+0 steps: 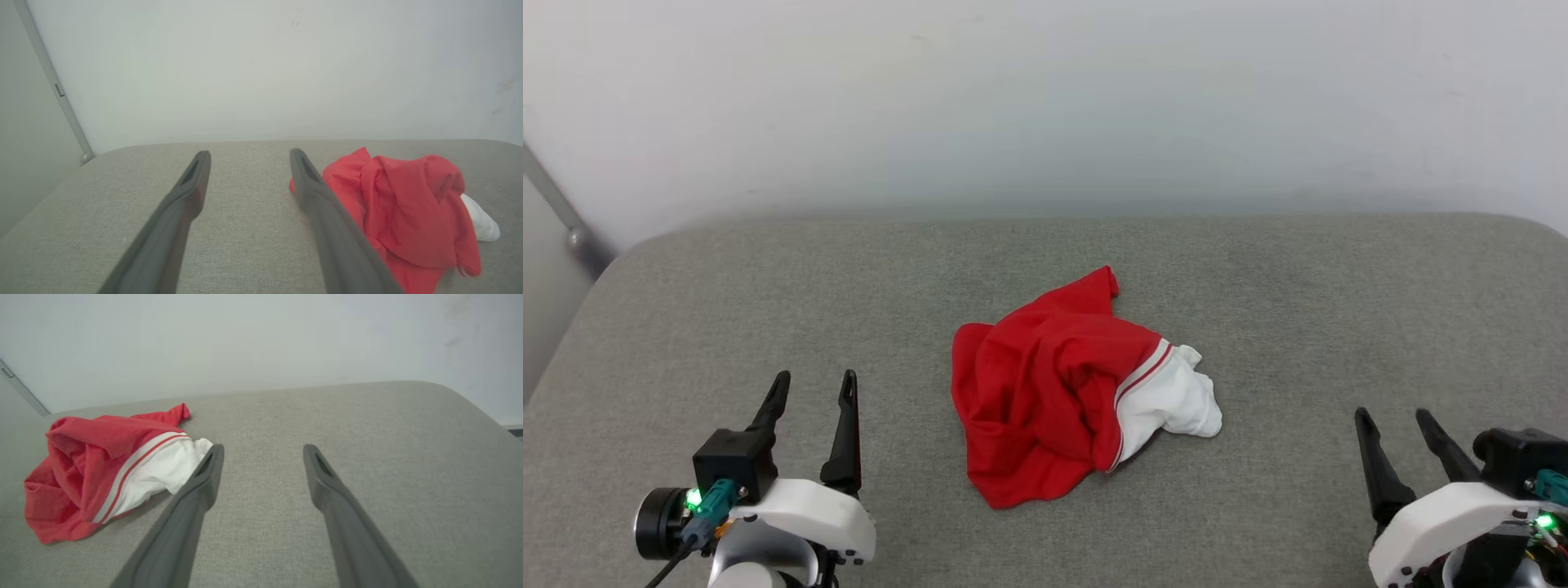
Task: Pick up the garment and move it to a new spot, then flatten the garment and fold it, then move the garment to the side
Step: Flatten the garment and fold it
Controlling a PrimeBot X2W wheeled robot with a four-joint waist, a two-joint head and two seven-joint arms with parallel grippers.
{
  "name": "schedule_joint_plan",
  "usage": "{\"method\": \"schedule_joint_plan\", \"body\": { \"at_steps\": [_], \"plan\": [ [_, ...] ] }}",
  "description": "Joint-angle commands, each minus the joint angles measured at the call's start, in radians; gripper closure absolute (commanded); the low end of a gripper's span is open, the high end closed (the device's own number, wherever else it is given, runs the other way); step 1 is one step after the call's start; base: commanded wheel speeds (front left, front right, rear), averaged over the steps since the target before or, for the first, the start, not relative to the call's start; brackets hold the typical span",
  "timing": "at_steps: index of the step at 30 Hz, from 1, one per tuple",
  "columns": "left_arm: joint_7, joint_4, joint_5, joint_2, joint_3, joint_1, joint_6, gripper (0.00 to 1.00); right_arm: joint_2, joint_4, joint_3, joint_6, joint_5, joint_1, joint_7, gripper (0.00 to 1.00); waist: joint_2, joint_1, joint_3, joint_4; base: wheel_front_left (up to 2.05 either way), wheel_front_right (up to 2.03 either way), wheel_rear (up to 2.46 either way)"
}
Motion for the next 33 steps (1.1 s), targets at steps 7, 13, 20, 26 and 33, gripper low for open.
{"method": "schedule_joint_plan", "body": {
  "at_steps": [7, 13, 20, 26, 33],
  "plan": [
    [-0.029, -0.006, 0.006, -0.028, -0.026, -0.042, -0.006, 0.00, -0.009, 0.125, -0.059, 0.000, 0.089, -0.090, 0.296, 0.00, -0.0001, 0.0000, 0.040, 0.093, 0.00, 0.00, 0.00],
    [-0.054, -0.018, 0.018, -0.063, -0.054, -0.085, -0.016, 0.00, -0.074, 0.177, -0.009, 0.000, 0.138, -0.216, 0.555, 0.00, -0.0001, 0.0000, 0.117, 0.179, 0.00, 0.00, 0.00],
    [-0.078, 0.012, 0.022, -0.099, -0.077, -0.139, -0.041, 0.00, -0.107, 0.299, 0.042, 0.000, 0.173, -0.360, 0.674, 0.00, -0.0001, 0.0000, 0.180, 0.249, 0.00, 0.00, 0.00],
    [-0.088, 0.038, 0.027, -0.123, -0.085, -0.172, -0.059, 0.00, -0.111, 0.440, 0.052, 0.000, 0.176, -0.413, 0.700, 0.00, -0.0001, 0.0000, 0.209, 0.279, 0.00, 0.00, 0.00],
    [-0.092, 0.060, 0.033, -0.121, -0.075, -0.164, -0.065, 0.00, -0.095, 0.537, 0.071, 0.000, 0.208, -0.420, 0.719, 1.00, -0.0001, 0.0000, 0.197, 0.273, 0.00, 0.00, 0.00]
  ]
}}
